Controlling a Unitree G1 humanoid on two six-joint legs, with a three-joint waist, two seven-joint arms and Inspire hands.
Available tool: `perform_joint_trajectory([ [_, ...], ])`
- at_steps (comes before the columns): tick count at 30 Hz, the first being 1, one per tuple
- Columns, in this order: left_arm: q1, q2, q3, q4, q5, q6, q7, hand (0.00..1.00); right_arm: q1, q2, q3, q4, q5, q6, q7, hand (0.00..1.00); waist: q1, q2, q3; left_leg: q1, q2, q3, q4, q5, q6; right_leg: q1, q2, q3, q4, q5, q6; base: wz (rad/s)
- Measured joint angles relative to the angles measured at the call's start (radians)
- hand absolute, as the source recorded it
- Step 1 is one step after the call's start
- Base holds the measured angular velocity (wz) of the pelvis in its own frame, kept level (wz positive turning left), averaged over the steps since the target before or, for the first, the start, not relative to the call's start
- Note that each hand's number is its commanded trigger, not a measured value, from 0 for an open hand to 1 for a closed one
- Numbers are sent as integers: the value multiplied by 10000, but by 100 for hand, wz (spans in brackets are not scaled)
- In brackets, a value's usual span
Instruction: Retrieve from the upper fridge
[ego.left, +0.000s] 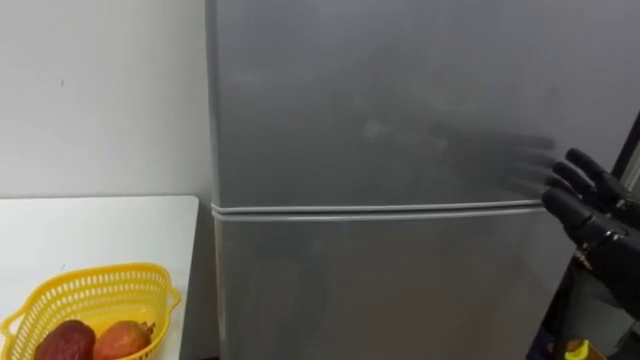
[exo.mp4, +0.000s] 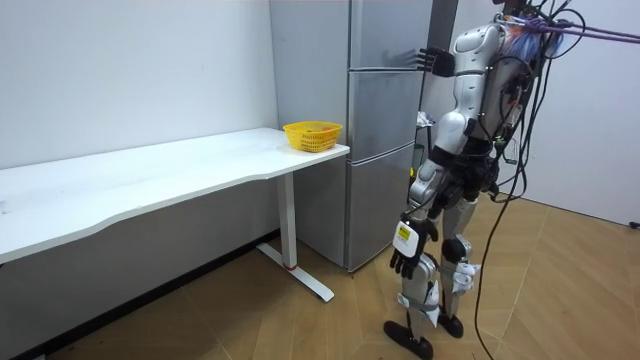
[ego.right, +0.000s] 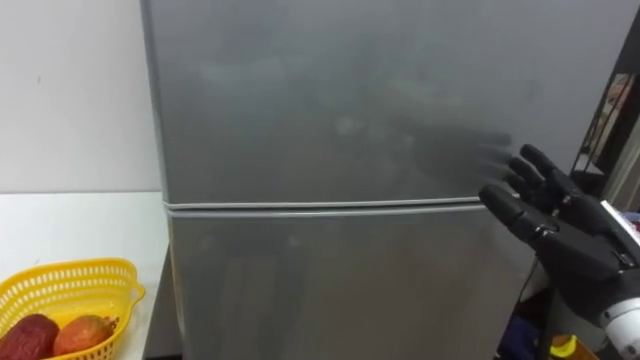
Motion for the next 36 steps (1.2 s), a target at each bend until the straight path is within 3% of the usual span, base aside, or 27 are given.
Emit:
perform_joint_trajectory([
  [5, 105, -132, 345, -11, 16, -258, 364, 0, 262, 72, -474, -683, -467, 207, -701, 0, -313, 98, 50, -201, -36, 10, 153, -34, 62, 38, -103, -349, -28, -18, 2, 22],
  [9, 293, -377, 558, -54, -5, -436, 659, 0, 352, 263, -1087, -1363, -1520, 183, -2450, 0, -316, 361, 128, -210, -56, 101, 163, -102, 163, 49, -180, -324, -36, -22, 87, 1],
  [12, 416, -518, 712, -90, -3, -434, 1021, 0, 635, 572, -1511, -1564, -2368, 109, -3709, 0, -394, 459, 64, -219, -187, 90, 136, -129, 211, 93, -284, -439, -36, -85, 189, 15],
  [17, 552, -669, 743, -305, -13, -407, 1655, 0, 1515, 1232, -1690, -1507, -3704, 88, -6242, 0, -521, 625, 93, -213, -251, 234, 58, -164, 276, 160, -417, -531, -92, -171, 322, 10],
  [22, 541, -796, 743, -583, -15, -197, 1898, 0, 2361, 2035, -1727, -697, -4552, 148, -7674, 0, -519, 671, 58, -160, -382, 206, -161, -161, 283, 193, -443, -556, -198, -185, 353, 1],
  [24, 513, -853, 729, -636, -7, -196, 1932, 0, 2743, 2381, -1535, -110, -5335, 146, -7893, 0, -500, 696, 50, -97, -386, 227, -210, -161, 283, 230, -434, -531, -201, -185, 353, -3],
  [25, 510, -895, 688, -607, -14, -194, 1931, 0, 2889, 2579, -1314, 525, -5727, 192, -7925, 0, -473, 663, 97, 15, -396, 245, -250, -162, 282, 318, -433, -496, -214, -192, 363, -6],
  [28, 392, -998, 421, -618, -13, -148, 1898, 0, 3189, 3019, -722, 1991, -6304, 366, -7920, 0, -456, 743, 107, 23, -392, 307, -254, -165, 283, 310, -447, -453, -303, -235, 390, -5],
  [36, 266, -1008, 427, -603, 20, -142, 1609, 0, 3400, 3192, 913, 6232, -7338, 449, -6521, 0, -125, 942, 74, 130, -396, 447, -375, -166, 283, 383, -450, -412, -347, -240, 400, -3],
])
